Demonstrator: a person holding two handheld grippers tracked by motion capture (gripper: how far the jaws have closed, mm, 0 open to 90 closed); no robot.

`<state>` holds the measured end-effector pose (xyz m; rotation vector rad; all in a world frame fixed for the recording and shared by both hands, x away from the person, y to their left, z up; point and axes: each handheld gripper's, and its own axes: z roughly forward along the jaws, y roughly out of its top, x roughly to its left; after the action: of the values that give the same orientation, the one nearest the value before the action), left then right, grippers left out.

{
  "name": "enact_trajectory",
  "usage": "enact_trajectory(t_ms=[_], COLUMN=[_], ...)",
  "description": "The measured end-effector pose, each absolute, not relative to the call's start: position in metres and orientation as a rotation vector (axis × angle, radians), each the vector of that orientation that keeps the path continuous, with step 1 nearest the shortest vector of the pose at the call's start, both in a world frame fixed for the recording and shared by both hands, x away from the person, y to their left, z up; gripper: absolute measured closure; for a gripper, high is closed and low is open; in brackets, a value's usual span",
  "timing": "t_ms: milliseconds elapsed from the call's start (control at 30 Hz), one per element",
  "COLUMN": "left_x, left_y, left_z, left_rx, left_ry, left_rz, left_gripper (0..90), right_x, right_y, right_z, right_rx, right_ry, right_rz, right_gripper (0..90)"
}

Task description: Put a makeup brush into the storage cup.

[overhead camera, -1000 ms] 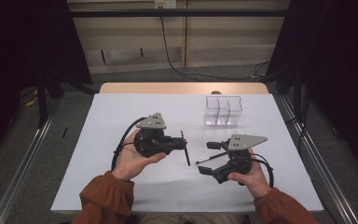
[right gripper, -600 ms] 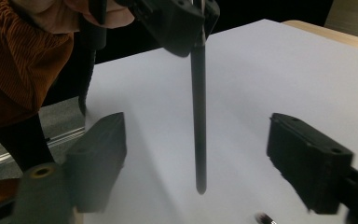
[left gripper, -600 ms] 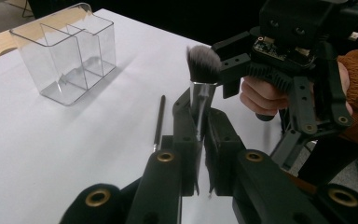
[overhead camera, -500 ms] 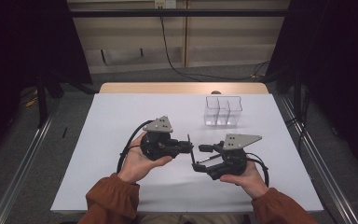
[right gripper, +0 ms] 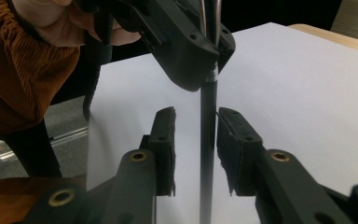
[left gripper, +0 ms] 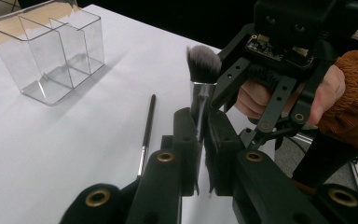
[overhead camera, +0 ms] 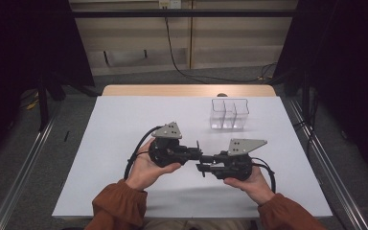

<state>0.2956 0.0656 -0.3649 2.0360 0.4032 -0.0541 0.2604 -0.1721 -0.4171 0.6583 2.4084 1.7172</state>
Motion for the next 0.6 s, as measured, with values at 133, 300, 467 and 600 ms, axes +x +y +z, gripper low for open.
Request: enact_trajectory(t_ms=[133,300,467,600], left_x=[0.2949,0.2945,0.2949,0.2947], left_y=[0.0647,0.0642,0.0644,0.0646], left_z=[-0.3672,-0.3702,-0.3712,-0.3716], left_rx=[2.03,2.025,2.018,2.001], left_ry=[0.401,0.396,0.394,0.397], left_rz=[-0.059,-0.062,-0.06,-0.06], left_gripper=[83.8,83.8,83.8,83.8], right_x=[0.2612,0.2618,0.2618,0.2613], right_y=[-0.1739,-0.1756,-0.1752,-0.1755], right_z=[-0.4172,-0.4175,-0.4178,-0.417], right_rx=[0.673,0.698,0.697,0.695], right_ry=[2.402,2.394,2.395,2.387], right_rz=[1.715,1.723,1.72,1.72], right_gripper=[79.0,83.0,84.0,84.2])
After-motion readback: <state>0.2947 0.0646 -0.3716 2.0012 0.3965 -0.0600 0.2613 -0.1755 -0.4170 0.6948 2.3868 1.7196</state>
